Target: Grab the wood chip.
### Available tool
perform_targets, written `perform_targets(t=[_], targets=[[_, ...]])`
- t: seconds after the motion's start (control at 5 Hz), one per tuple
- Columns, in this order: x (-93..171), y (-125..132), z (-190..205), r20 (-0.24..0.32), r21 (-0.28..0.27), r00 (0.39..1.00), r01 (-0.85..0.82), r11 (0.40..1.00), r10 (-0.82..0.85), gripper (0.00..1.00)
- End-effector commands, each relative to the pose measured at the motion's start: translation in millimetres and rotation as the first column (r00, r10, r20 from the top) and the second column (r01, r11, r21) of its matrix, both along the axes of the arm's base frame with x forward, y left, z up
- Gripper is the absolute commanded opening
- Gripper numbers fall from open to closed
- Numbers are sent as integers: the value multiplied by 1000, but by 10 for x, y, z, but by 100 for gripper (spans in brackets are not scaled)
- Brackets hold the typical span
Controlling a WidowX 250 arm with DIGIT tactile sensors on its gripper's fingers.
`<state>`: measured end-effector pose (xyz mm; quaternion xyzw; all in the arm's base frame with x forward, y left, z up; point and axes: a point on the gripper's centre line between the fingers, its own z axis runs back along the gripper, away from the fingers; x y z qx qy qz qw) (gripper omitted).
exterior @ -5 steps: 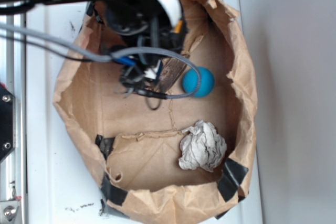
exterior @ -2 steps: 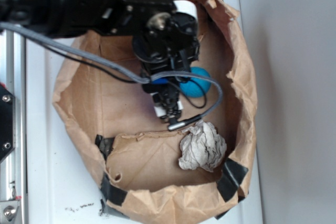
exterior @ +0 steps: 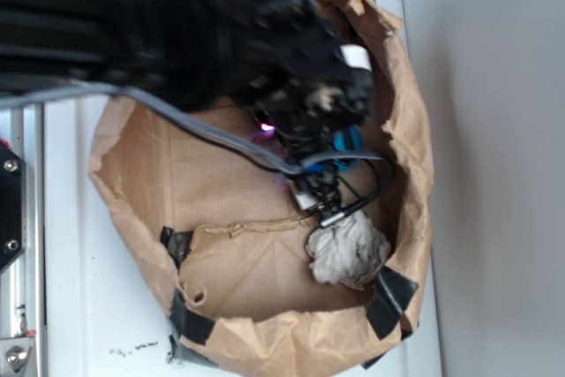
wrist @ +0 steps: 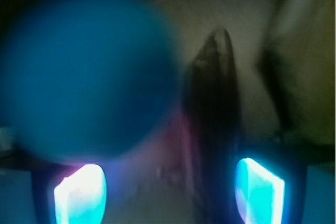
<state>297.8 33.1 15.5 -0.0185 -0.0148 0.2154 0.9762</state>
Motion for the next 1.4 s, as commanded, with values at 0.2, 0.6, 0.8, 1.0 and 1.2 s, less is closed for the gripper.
perform_targets(t=[0.2,0.6,0.8,1.0,1.2], targets=[[122,-73,-56,71,35,980,182,983,-184,0],[54,-39,80,93,22,970,223,974,-224,0],[-23,16,243,133,6,959,252,968,-250,0],[-137,93,437,180,-6,944,282,960,-276,0],[-316,214,706,238,-25,924,313,950,-298,0]])
